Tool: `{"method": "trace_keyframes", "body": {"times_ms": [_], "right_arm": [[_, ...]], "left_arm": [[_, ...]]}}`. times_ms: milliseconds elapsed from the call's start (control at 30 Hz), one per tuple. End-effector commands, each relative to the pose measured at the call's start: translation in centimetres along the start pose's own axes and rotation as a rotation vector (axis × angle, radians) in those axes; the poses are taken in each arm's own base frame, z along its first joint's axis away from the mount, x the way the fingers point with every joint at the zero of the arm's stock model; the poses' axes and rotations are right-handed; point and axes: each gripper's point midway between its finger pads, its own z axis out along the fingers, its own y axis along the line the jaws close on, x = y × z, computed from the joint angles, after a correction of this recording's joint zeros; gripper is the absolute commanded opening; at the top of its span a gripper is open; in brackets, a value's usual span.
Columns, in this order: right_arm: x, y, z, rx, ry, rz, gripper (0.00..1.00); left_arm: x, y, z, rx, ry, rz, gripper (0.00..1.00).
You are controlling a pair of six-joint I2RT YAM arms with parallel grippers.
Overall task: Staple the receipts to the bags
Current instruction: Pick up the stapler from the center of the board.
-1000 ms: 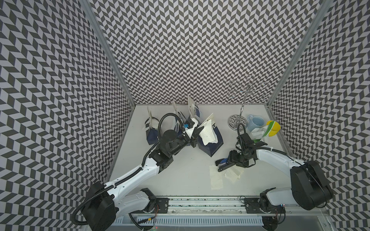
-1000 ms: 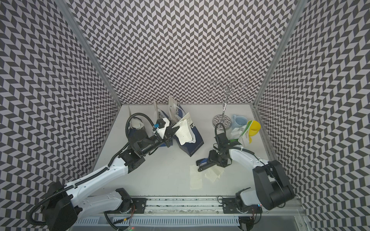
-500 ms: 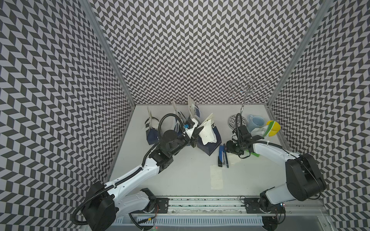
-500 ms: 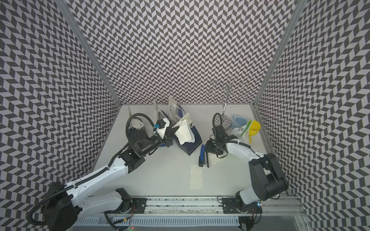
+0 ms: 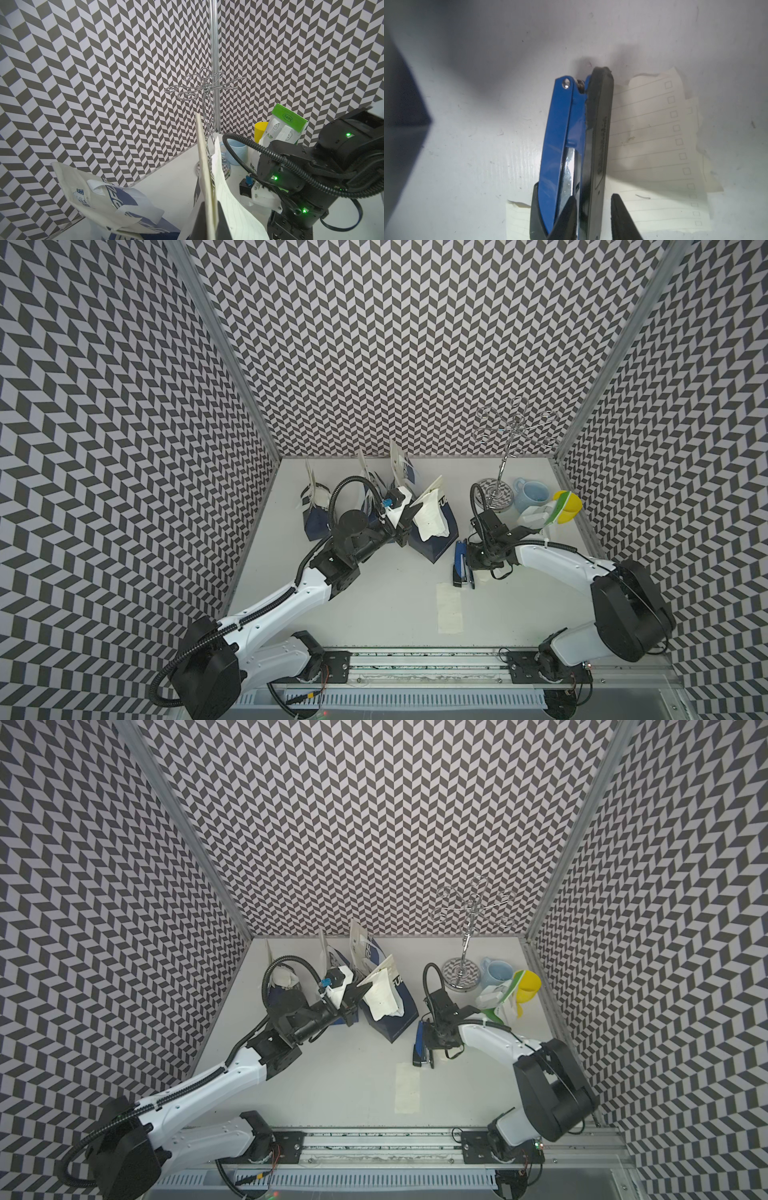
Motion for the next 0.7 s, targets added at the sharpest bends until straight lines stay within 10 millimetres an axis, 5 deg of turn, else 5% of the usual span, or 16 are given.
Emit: {"method": "trace_keyframes", "body": {"times_ms": [0,200,400,500,667], "right_arm": [[-0.8,-1.0,0.4,0.103,-0.026,-0.019,0.26],[-0.3,-2.4,1.2,0.182,-0.021,-0.027,0.18],[-0.6,-0.9,0.4,0.092,-0.047,-0.017,0.0],[-2.8,1.4,-2.9,-0.024,-0.149,-0.012,0.0],[-8.2,3.4,-13.5,-0.175,-0.486,0.056,0.0]], "left_arm": [[-0.4,-0.4,0.1,0.014,-0.018,0.009,0.0],[-0.6,-0.6,0.0,0.027,-0.021,0.01,0.0],[-0.3,-1.0,0.0,0.05,-0.011,0.022,0.0],[0.3,-2.0,0.0,0.115,0.011,0.037,0.0],[1.3,-4.2,-0.2,0.259,0.062,0.049,0.0]]}}
